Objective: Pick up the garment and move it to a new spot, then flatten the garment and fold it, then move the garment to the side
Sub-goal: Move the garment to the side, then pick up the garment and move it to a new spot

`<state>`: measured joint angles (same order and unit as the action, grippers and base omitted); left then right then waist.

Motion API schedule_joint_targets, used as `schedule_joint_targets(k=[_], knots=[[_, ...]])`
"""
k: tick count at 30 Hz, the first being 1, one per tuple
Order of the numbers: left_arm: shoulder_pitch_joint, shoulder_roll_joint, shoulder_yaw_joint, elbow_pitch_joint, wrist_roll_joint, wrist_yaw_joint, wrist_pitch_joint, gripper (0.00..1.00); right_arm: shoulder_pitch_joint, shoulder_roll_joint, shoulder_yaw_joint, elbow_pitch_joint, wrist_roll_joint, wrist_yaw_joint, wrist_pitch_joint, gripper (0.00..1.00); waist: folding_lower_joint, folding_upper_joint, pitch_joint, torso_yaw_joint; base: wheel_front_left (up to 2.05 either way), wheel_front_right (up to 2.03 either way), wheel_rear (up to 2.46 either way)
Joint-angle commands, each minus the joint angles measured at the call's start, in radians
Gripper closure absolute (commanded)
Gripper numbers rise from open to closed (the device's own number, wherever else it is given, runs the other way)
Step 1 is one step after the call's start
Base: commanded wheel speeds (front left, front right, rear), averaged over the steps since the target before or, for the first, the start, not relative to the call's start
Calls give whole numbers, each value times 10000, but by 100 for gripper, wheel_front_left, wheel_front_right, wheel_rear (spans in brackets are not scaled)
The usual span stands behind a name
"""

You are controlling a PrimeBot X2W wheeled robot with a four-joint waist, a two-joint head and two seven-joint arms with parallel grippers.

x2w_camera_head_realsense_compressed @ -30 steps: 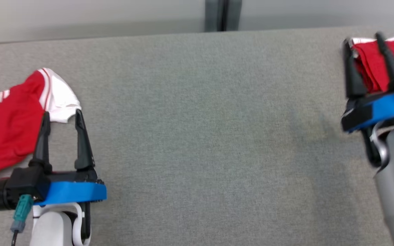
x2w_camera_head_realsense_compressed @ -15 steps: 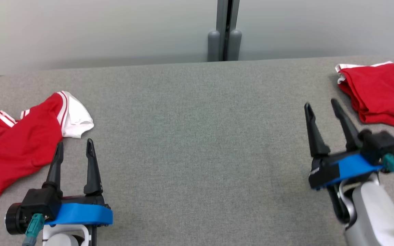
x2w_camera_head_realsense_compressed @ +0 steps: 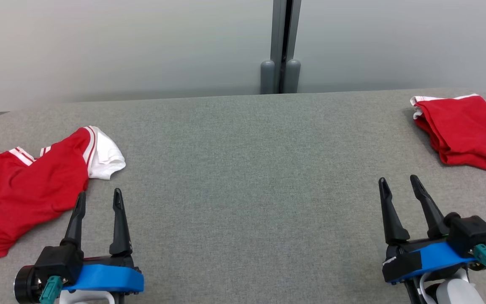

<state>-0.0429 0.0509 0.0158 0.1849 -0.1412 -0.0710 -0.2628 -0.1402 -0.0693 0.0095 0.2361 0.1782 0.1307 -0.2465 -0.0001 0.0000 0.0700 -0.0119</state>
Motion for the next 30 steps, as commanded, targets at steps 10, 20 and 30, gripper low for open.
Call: schedule_joint_targets(k=[10,20,30], knots=[[120,-8,-46,77,-22,104,-30,0,607,180,-283,-517,-98,1,334,0,1,0,-135,22,0,0,0],[38,-8,66,70,109,34,-30,0,651,194,-257,-489,20,1,356,0,1,0,-128,213,0,0,0],[-104,-9,281,27,114,108,-30,0,348,190,-30,-435,-70,1,376,0,1,0,73,806,0,0,0]])
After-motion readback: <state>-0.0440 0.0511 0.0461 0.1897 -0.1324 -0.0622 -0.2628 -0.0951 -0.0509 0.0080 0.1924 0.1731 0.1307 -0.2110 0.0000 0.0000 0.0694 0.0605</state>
